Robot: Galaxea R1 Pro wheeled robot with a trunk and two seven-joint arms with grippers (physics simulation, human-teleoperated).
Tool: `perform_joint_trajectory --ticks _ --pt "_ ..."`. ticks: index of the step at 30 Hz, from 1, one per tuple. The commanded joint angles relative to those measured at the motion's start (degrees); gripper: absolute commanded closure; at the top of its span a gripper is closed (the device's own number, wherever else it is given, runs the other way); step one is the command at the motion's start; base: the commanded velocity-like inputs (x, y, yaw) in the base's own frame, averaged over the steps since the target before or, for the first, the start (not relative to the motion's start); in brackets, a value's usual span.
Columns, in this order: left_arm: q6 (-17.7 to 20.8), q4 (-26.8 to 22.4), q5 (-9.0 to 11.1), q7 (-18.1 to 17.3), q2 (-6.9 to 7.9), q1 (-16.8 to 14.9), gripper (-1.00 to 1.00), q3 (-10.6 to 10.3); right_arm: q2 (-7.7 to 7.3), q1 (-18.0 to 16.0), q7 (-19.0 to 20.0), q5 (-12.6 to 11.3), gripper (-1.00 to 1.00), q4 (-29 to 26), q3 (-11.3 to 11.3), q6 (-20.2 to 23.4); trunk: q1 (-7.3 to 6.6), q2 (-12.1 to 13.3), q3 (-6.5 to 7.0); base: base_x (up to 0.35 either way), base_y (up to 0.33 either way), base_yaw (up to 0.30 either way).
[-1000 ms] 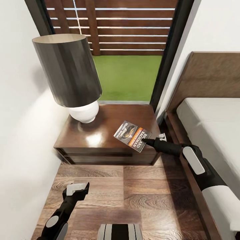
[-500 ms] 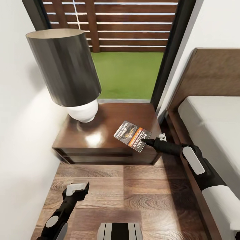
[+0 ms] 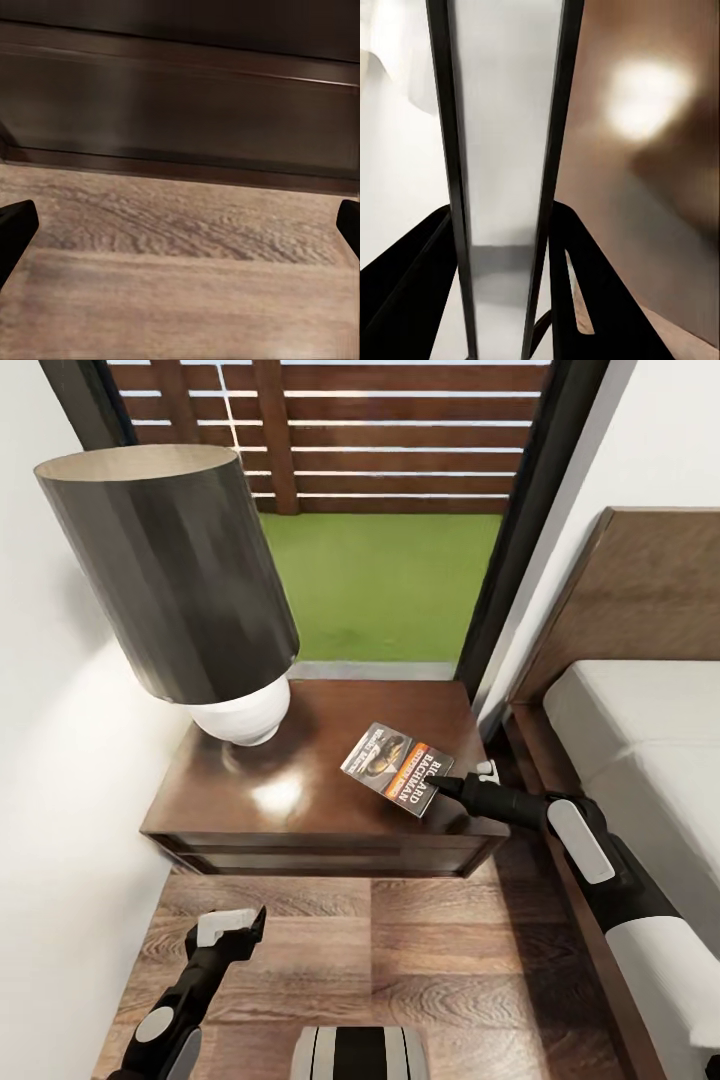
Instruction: In the bedroom, move the book from the bed onto either nightstand, and place the two sandals side by side next to the bed.
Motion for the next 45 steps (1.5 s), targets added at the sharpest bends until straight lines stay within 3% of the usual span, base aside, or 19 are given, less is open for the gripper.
perform_joint_trajectory --ticks 1,24,31,34,38,45 --pt "0.2 -0.1 0.5 0.5 0.09 0.0 -1.00 -0.2 -0.04 0.0 0.3 0.1 1.00 0.0 0.1 0.1 0.02 0.0 -0.07 0.222 0.000 0.000" --pt "0.2 0.0 0.5 0.6 0.12 0.0 -1.00 -0.2 -0.04 0.0 0.3 0.1 1.00 0.0 0.0 0.3 0.02 0.0 -1.77 0.008 0.000 0.000" --pt "0.2 0.0 0.5 0.6 0.12 0.0 -1.00 -0.2 -0.04 0.0 0.3 0.1 1.00 0.0 -0.1 2.7 0.02 0.0 -2.39 0.000 0.000 0.000" --pt "0.2 0.0 0.5 0.6 0.12 0.0 -1.00 -0.2 -0.04 0.0 0.3 -1.1 1.00 0.1 -0.1 2.9 0.02 0.0 -2.61 0.000 0.000 0.000" --pt "0.2 0.0 0.5 0.6 0.12 0.0 -1.00 -0.2 -0.04 0.0 0.0 -4.5 1.00 0.5 -0.2 3.0 0.02 0.0 -2.89 0.000 0.000 0.000" --pt "0.2 0.0 0.5 0.6 0.12 0.0 -1.00 -0.2 -0.04 0.0 -0.1 -5.1 1.00 1.4 -0.3 3.0 0.02 0.0 -3.37 0.000 0.000 0.000"
